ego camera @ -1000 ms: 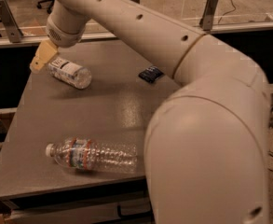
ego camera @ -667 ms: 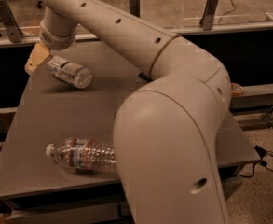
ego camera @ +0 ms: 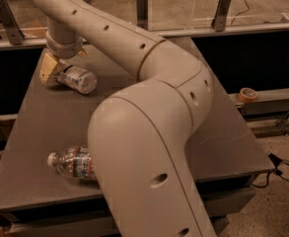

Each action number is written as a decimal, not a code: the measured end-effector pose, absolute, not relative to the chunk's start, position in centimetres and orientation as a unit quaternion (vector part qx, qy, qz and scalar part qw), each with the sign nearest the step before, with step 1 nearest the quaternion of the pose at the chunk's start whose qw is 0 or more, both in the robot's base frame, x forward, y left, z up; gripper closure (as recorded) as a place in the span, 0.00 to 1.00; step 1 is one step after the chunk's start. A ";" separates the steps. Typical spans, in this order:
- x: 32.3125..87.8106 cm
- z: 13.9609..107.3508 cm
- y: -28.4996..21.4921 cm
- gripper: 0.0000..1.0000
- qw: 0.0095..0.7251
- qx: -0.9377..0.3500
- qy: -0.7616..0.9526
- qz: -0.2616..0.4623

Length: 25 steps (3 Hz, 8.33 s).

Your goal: Place blue plastic bottle upright

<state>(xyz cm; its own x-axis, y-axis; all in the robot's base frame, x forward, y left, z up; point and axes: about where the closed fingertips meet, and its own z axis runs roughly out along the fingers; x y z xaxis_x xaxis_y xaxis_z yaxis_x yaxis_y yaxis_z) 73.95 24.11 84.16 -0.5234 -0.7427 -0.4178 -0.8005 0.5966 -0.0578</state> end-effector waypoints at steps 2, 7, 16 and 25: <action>73.7 86.4 22.4 0.62 0.217 -0.430 0.875 0.045; 67.9 102.4 17.3 1.00 0.526 -0.402 0.670 0.337; 61.7 97.9 6.2 1.00 0.615 -0.389 0.540 0.423; 58.7 93.0 -1.0 0.12 0.618 -0.366 0.550 0.427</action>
Offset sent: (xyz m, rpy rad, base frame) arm -0.0083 -0.0250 0.0592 0.0103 -0.1074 -0.0457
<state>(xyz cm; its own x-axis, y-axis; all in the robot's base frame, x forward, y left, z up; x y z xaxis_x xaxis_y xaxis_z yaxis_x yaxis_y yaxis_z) 58.73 -0.99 92.97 0.0309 0.1249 -0.9917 -0.9299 0.3674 0.0173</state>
